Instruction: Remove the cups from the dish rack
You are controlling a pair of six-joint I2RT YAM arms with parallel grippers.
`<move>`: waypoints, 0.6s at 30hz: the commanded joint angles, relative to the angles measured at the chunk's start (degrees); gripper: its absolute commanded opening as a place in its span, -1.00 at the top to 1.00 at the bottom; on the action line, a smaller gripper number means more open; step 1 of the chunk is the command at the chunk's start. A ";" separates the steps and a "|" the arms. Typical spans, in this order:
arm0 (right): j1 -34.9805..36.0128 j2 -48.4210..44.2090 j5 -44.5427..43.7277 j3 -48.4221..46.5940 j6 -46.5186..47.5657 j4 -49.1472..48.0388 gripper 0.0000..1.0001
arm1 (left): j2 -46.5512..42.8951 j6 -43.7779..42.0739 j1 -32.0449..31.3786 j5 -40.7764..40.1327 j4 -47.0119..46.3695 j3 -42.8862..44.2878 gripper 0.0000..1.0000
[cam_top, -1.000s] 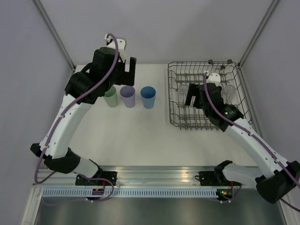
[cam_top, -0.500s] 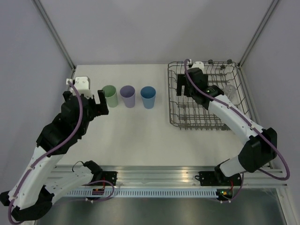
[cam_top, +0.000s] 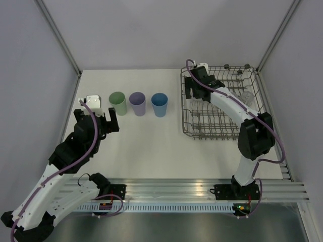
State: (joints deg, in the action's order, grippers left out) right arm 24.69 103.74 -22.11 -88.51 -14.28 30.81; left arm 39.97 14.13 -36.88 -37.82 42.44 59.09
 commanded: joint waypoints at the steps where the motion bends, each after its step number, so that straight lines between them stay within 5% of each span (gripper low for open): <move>1: -0.87 2.69 -0.82 -3.60 1.89 -0.74 -0.96 | -0.42 0.02 -0.21 0.47 -3.76 -0.64 -0.99; 18: -4.29 10.24 8.21 -3.07 3.82 -6.11 -0.87 | 1.96 -0.77 -0.21 5.04 -3.94 -1.17 -0.99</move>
State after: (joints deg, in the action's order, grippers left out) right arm 20.97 112.88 -17.21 -90.48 -11.57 27.77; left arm 41.63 14.11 -36.88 -33.98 41.30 58.15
